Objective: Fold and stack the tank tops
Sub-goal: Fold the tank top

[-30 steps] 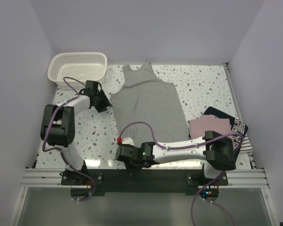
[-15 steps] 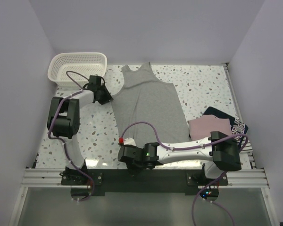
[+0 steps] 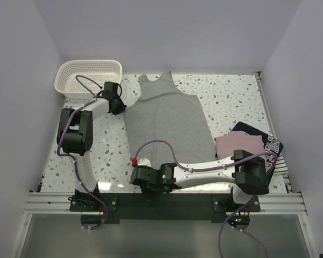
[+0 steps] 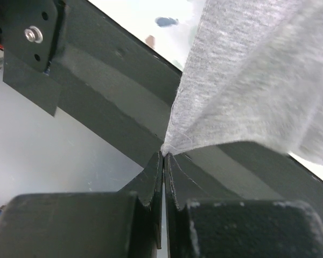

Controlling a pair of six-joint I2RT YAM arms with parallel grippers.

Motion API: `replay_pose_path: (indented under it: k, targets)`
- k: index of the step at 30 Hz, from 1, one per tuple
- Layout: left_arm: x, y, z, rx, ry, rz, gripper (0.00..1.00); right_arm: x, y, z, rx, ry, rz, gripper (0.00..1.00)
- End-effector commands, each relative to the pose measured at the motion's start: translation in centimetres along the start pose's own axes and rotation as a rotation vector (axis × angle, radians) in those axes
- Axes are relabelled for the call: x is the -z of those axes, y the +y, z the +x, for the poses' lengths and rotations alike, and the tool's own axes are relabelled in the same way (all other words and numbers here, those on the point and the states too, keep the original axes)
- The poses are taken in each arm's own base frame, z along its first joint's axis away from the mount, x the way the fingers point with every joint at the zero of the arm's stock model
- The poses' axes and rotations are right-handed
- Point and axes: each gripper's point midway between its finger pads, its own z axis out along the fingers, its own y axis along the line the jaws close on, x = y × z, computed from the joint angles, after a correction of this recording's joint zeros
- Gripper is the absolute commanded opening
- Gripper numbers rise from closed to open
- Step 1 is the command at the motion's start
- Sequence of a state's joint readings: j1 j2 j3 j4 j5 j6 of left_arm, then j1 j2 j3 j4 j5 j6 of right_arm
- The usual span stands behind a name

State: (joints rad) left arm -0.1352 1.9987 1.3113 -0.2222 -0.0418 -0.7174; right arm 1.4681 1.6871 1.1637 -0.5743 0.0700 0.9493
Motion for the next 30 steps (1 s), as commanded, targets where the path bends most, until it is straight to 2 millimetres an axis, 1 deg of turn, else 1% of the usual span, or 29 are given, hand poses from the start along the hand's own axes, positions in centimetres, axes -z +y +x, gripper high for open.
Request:
replay_pose_path:
  k: [1, 2, 3, 4, 5, 6, 7, 8, 9, 11, 13, 15, 16, 17, 18, 19, 20, 21, 22, 23, 24, 25, 26, 27, 28, 29, 30]
  targets:
    - [1.7, -0.7, -4.6, -0.019, -0.127, -0.050, 0.00, -0.9, 3.0, -0.7, 0.019, 0.010, -0.066, 0.00]
    - [2.3, -0.8, -5.3, -0.019, -0.142, -0.055, 0.00, -0.8, 4.0, -1.4, 0.027, -0.002, -0.084, 0.00]
    - [2.7, -1.0, -6.1, -0.019, -0.162, -0.056, 0.00, -1.0, 4.5, -1.7, 0.033, -0.003, -0.091, 0.00]
    - [3.1, -0.6, -7.0, -0.016, -0.183, -0.076, 0.00, -2.0, 4.8, -1.6, 0.039, 0.017, -0.087, 0.00]
    - [3.6, -0.4, -7.4, -0.017, -0.189, -0.088, 0.00, -1.8, 6.2, -2.4, 0.047, 0.003, -0.118, 0.00]
    - [4.0, -0.5, -8.1, -0.017, -0.204, -0.092, 0.00, -2.3, 6.6, -2.7, 0.050, 0.001, -0.119, 0.00]
    - [4.2, -0.2, -8.7, -0.021, -0.215, -0.104, 0.00, -3.1, 7.3, -2.4, 0.056, 0.029, -0.135, 0.00]
    - [4.4, 0.1, -8.9, -0.027, -0.212, -0.117, 0.00, -3.1, 8.6, -3.0, 0.060, 0.024, -0.165, 0.00]
    - [4.7, -0.2, -9.5, -0.031, -0.224, -0.115, 0.00, -3.3, 9.1, -3.2, 0.059, 0.027, -0.176, 0.00]
    - [4.7, 0.1, -9.9, -0.046, -0.227, -0.127, 0.00, -3.8, 10.4, -3.9, 0.061, 0.027, -0.197, 0.00]
    - [5.0, -0.2, -10.5, -0.058, -0.235, -0.124, 0.00, -3.8, 10.9, -4.5, 0.070, 0.019, -0.197, 0.00]
    - [5.2, -0.5, -10.8, -0.066, -0.236, -0.113, 0.00, -3.5, 11.3, -5.5, 0.065, 0.007, -0.214, 0.00]
    - [5.2, -0.7, -10.9, -0.070, -0.235, -0.106, 0.00, -3.4, 11.2, -6.1, 0.052, 0.000, -0.219, 0.00]
    - [5.2, -0.9, -11.0, -0.070, -0.234, -0.102, 0.00, -3.5, 10.7, -6.1, 0.046, 0.006, -0.217, 0.00]
    - [5.3, -1.3, -11.2, -0.073, -0.235, -0.090, 0.00, -2.8, 10.7, -6.6, 0.035, -0.006, -0.232, 0.00]
    - [5.3, -1.6, -11.2, -0.072, -0.230, -0.074, 0.00, -2.5, 10.7, -6.8, 0.026, -0.016, -0.246, 0.00]
    - [5.2, -1.9, -11.0, -0.074, -0.222, -0.069, 0.00, -2.6, 9.7, -6.8, 0.013, -0.013, -0.235, 0.00]
    - [5.2, -2.3, -11.2, -0.072, -0.224, -0.059, 0.00, -1.7, 9.6, -7.3, 0.008, -0.033, -0.248, 0.00]
    - [5.2, -2.9, -10.9, -0.073, -0.218, -0.039, 0.00, -1.3, 9.4, -7.4, 0.000, -0.042, -0.253, 0.00]
    - [4.9, -3.2, -10.6, -0.075, -0.208, -0.035, 0.00, -1.5, 8.3, -7.2, -0.009, -0.037, -0.235, 0.00]
    - [5.0, -3.8, -10.7, -0.077, -0.208, -0.024, 0.00, -1.3, 8.0, -7.2, -0.015, -0.040, -0.233, 0.00]
    - [4.9, -4.4, -10.3, -0.074, -0.202, -0.011, 0.00, -0.4, 7.8, -7.6, -0.021, -0.064, -0.241, 0.00]
    - [4.6, -4.7, -10.0, -0.077, -0.193, -0.006, 0.00, -0.6, 6.8, -7.1, -0.032, -0.058, -0.220, 0.00]
    - [4.7, -5.5, -9.9, -0.079, -0.194, 0.007, 0.00, -0.4, 6.3, -7.1, -0.041, -0.063, -0.217, 0.00]
    - [4.6, -6.0, -9.7, -0.077, -0.192, 0.017, 0.00, 0.5, 6.1, -7.4, -0.050, -0.087, -0.231, 0.00]
    - [4.3, -6.3, -9.4, -0.077, -0.186, 0.018, 0.00, 0.2, 4.9, -6.9, -0.071, -0.082, -0.211, 0.00]
    - [4.4, -7.1, -9.3, -0.083, -0.186, 0.033, 0.00, 0.3, 4.5, -6.8, -0.079, -0.085, -0.208, 0.00]
